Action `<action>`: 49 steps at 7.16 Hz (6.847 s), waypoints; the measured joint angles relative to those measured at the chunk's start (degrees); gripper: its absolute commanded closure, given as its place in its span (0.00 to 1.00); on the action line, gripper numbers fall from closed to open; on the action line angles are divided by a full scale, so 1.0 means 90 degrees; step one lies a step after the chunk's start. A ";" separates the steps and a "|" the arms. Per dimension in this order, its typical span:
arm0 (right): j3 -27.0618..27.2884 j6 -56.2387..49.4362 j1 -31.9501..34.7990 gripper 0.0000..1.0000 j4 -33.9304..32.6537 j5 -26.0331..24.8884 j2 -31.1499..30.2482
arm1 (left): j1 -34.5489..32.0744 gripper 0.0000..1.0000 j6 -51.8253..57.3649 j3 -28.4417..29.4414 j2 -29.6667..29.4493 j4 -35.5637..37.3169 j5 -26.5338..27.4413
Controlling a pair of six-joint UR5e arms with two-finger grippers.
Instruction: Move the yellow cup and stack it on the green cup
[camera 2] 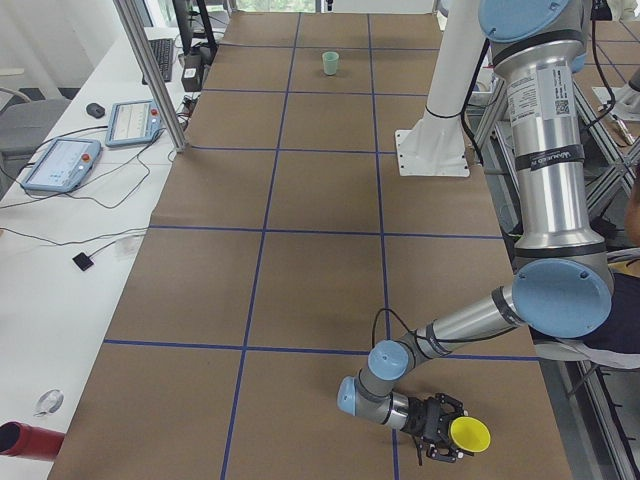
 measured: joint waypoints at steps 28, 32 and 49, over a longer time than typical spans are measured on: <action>0.0002 0.0056 -0.0319 0.00 0.0010 0.0240 0.1292 | -0.2507 0.88 1.0716 -0.1473 -0.0361 -1.3072 0.5003; 0.0160 0.0078 -0.0319 0.00 0.0022 0.0350 0.1422 | -0.2504 0.91 1.1101 -0.2589 -0.1073 -1.4106 0.1987; 0.1355 0.7709 -0.5572 0.00 -0.0282 -0.0825 0.6012 | 0.1357 0.93 1.4148 -0.3572 -0.3115 -1.2078 0.1569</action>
